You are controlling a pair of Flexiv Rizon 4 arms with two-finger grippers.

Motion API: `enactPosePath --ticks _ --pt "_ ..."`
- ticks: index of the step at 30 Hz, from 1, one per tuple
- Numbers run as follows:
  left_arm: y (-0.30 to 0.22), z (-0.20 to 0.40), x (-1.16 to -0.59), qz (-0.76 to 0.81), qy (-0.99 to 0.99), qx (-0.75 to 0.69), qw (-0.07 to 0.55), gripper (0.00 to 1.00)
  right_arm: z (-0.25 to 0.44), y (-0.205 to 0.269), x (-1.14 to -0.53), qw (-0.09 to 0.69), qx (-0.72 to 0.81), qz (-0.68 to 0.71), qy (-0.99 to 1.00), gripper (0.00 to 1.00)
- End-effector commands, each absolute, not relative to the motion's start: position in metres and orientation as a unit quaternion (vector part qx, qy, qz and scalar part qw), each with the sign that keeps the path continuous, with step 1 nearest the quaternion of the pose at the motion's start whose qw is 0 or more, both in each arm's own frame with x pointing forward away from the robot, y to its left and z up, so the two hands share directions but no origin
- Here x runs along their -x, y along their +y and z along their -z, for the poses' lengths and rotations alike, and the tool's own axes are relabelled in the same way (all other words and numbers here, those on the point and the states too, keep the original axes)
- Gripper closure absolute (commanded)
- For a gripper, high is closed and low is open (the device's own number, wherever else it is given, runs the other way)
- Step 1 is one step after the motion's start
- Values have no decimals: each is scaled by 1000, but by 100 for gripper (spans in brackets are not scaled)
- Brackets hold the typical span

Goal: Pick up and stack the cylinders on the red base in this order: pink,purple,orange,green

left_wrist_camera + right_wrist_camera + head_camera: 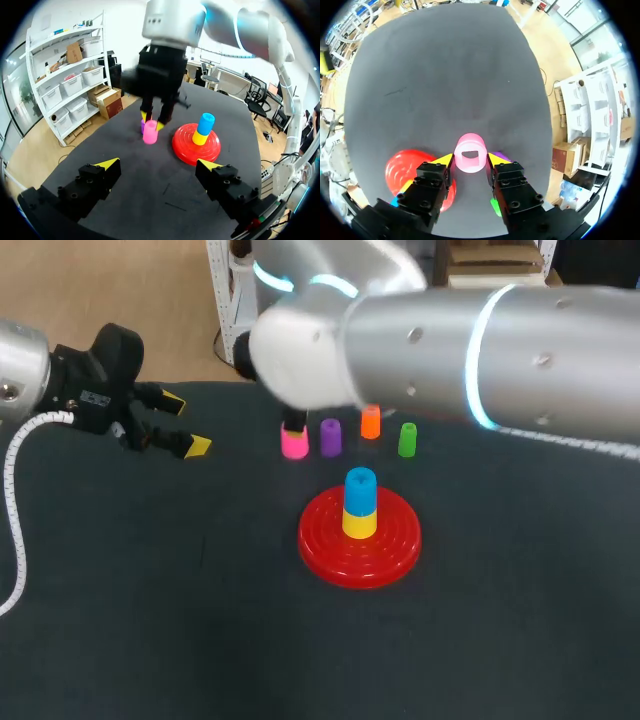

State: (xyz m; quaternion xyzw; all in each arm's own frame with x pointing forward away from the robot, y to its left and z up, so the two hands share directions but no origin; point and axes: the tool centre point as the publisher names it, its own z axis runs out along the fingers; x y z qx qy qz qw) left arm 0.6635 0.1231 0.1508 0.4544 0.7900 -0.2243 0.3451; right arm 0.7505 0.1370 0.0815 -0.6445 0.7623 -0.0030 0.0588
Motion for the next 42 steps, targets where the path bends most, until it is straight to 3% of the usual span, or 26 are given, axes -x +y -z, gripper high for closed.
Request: enactPosePath --ticks 1,14,38,42 --pt "123 -150 -665 224 790 -455 344 0 -121 103 -726 85 653 -17 752 100" --pt "123 -150 -665 224 790 -455 344 0 -175 48 -667 96 680 -71 724 100" --pt "123 -150 -665 224 790 -455 344 0 -172 39 -655 98 676 -80 726 100" --pt "123 -150 -665 224 790 -455 344 0 -161 44 -643 48 703 -78 705 100"
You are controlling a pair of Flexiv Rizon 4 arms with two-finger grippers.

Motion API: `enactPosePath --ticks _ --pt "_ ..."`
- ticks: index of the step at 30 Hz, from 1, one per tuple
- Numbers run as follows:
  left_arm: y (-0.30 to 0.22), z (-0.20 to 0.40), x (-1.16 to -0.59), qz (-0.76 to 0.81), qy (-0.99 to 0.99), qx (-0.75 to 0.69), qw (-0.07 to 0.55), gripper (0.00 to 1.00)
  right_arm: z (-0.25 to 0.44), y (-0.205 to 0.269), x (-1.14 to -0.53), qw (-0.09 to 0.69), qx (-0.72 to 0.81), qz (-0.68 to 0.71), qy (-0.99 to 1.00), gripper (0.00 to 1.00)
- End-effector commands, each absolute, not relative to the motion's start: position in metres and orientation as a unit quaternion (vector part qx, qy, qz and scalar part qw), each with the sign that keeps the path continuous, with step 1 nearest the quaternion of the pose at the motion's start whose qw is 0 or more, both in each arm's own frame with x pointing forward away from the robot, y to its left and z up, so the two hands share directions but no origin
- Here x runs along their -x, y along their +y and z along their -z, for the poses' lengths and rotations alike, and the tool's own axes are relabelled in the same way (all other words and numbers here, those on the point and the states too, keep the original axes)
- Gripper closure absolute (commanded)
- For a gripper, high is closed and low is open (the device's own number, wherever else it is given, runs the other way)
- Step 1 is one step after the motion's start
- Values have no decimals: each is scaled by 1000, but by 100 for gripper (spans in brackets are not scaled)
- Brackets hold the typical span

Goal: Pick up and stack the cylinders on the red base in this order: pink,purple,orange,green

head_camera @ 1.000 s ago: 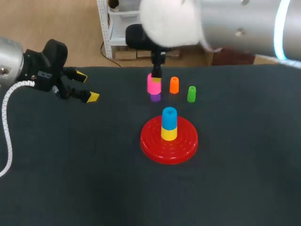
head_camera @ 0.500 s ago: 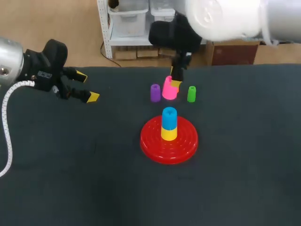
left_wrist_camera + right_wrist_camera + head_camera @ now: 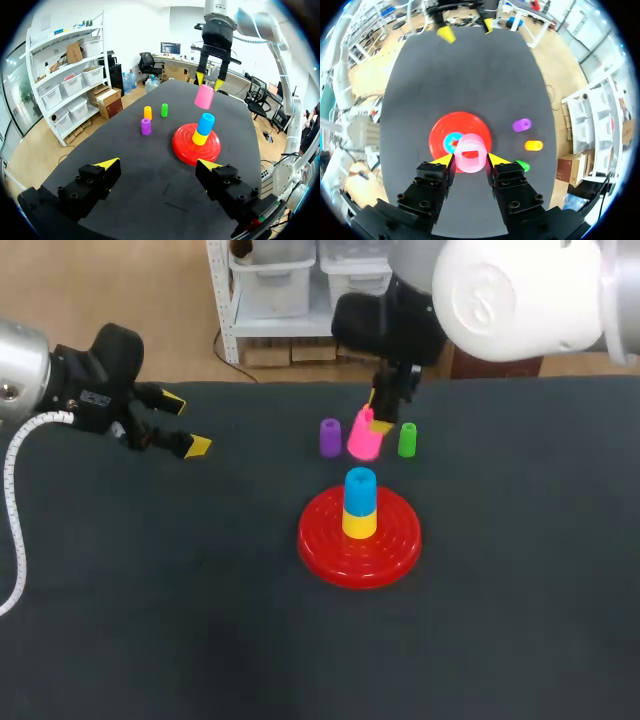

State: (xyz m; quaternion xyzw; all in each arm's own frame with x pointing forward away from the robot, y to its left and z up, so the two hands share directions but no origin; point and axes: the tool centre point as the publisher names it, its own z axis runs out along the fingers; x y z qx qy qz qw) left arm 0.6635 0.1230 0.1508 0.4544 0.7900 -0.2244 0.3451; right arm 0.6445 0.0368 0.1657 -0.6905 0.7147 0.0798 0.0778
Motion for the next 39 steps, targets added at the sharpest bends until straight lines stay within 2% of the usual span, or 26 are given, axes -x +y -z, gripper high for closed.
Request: enactPosePath --ticks 1,39 --pt "123 -150 -665 224 790 -455 344 0 -158 44 -640 43 703 -78 705 100" --pt "123 -150 -665 224 790 -455 344 0 -149 55 -633 1 736 -19 677 100"
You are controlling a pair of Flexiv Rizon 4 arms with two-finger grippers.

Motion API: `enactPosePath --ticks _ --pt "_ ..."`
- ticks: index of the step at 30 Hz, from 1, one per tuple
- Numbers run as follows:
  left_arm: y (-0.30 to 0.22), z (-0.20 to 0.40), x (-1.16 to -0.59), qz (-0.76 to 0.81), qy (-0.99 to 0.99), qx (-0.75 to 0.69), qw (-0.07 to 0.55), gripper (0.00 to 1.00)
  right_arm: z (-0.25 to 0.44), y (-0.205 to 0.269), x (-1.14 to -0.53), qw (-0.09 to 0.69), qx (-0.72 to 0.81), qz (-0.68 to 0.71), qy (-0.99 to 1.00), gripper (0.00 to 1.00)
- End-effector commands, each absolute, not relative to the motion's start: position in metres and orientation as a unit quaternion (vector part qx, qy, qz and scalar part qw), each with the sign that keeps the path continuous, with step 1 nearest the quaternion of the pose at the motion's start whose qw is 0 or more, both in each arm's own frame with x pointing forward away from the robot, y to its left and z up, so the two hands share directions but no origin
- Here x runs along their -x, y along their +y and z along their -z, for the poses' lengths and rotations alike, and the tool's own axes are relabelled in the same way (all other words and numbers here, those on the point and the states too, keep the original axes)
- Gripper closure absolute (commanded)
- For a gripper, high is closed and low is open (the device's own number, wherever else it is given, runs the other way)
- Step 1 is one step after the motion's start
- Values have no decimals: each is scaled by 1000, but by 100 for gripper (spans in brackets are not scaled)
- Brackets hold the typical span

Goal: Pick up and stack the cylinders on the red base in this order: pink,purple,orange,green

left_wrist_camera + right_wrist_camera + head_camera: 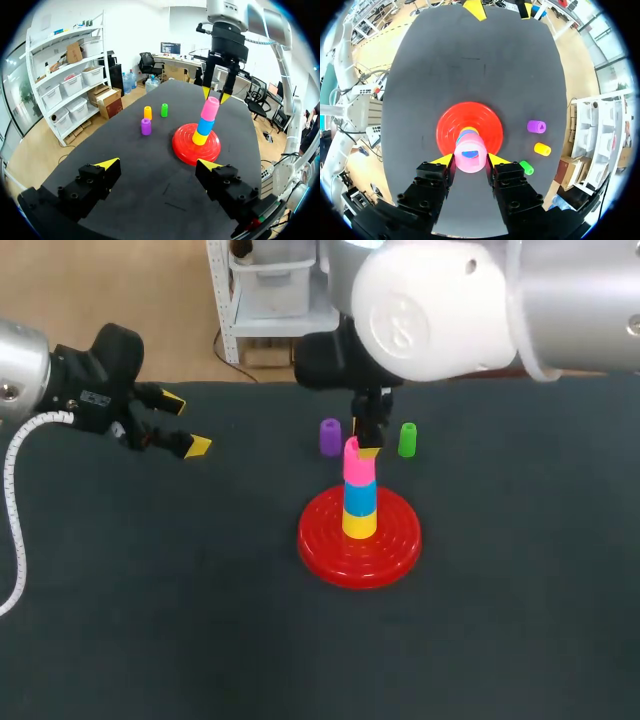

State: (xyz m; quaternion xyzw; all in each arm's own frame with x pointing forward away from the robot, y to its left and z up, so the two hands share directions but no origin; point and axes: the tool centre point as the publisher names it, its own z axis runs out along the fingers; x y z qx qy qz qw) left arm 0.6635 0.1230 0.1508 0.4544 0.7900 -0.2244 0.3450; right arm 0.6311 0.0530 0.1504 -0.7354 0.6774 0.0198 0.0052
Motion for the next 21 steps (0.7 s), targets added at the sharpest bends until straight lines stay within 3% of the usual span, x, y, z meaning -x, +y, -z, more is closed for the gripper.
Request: enactPosePath --ticks 1,21 --pt "123 -150 -665 224 790 -455 344 0 -149 55 -633 0 736 -19 677 100" --pt "123 -150 -665 224 790 -455 344 0 -143 51 -623 -6 732 -27 681 100"
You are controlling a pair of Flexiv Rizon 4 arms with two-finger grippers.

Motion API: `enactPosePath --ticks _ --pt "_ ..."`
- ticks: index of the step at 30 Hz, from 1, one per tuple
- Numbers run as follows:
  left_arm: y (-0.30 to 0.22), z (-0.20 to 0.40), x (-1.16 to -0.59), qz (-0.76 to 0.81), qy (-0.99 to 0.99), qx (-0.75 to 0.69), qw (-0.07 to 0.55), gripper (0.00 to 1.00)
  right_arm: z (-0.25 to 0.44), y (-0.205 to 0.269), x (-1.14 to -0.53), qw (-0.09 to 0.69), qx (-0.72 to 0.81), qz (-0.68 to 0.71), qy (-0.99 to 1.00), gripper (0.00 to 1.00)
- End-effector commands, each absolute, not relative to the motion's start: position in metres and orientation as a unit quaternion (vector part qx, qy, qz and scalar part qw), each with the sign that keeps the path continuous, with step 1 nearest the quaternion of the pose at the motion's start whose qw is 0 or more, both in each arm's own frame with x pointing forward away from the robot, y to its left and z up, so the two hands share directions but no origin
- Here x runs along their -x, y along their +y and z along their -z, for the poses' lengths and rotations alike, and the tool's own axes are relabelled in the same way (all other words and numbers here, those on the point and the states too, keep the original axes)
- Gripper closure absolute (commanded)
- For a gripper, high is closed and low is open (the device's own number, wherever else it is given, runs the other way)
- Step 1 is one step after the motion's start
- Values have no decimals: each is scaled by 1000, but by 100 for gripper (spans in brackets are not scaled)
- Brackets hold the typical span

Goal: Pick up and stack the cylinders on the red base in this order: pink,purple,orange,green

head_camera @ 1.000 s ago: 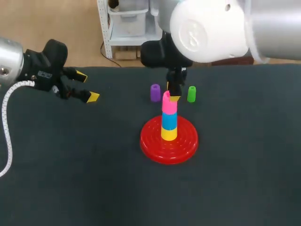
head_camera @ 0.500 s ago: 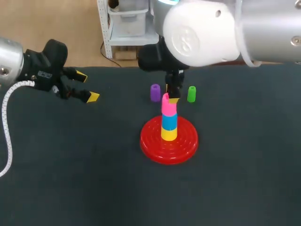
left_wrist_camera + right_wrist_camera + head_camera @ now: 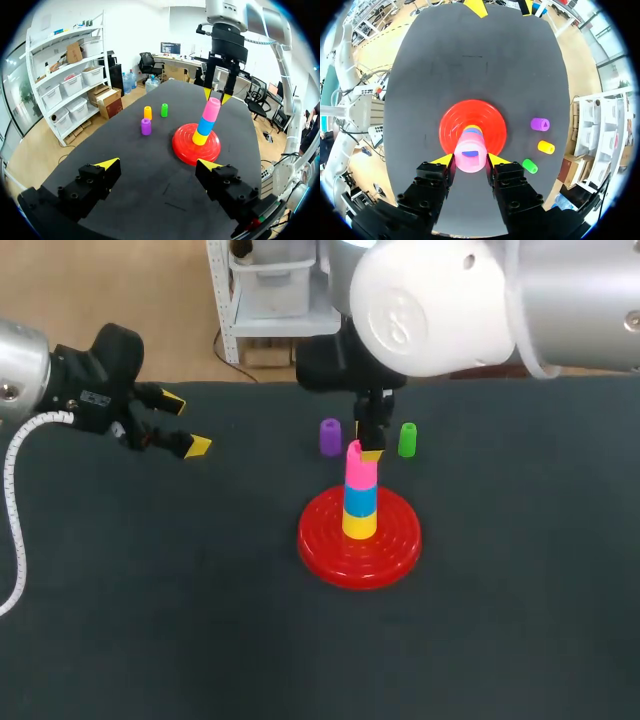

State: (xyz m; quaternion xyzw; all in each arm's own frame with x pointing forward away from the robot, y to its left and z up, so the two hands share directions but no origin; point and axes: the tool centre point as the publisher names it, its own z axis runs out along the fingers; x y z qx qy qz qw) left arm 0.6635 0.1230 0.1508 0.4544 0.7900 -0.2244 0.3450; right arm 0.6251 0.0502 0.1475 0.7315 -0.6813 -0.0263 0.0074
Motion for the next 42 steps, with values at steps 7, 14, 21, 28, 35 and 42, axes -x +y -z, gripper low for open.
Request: enactPosePath --ticks 7,14,21,28,35,42 --pt "123 -150 -665 224 790 -455 344 0 -138 51 -624 7 -731 26 -682 100" --pt "123 -150 -665 224 790 -455 344 0 -127 44 -627 13 -709 34 -704 100" --pt "123 -150 -665 224 790 -455 344 0 -119 54 -630 19 -706 51 -707 100" --pt "123 -150 -665 224 790 -455 344 0 -115 64 -633 33 -714 51 -698 100" --pt "123 -150 -665 224 790 -455 344 0 -120 64 -630 23 -724 61 -686 57" --pt "123 -150 -665 224 790 -455 344 0 -155 58 -633 -25 -716 55 -695 0"
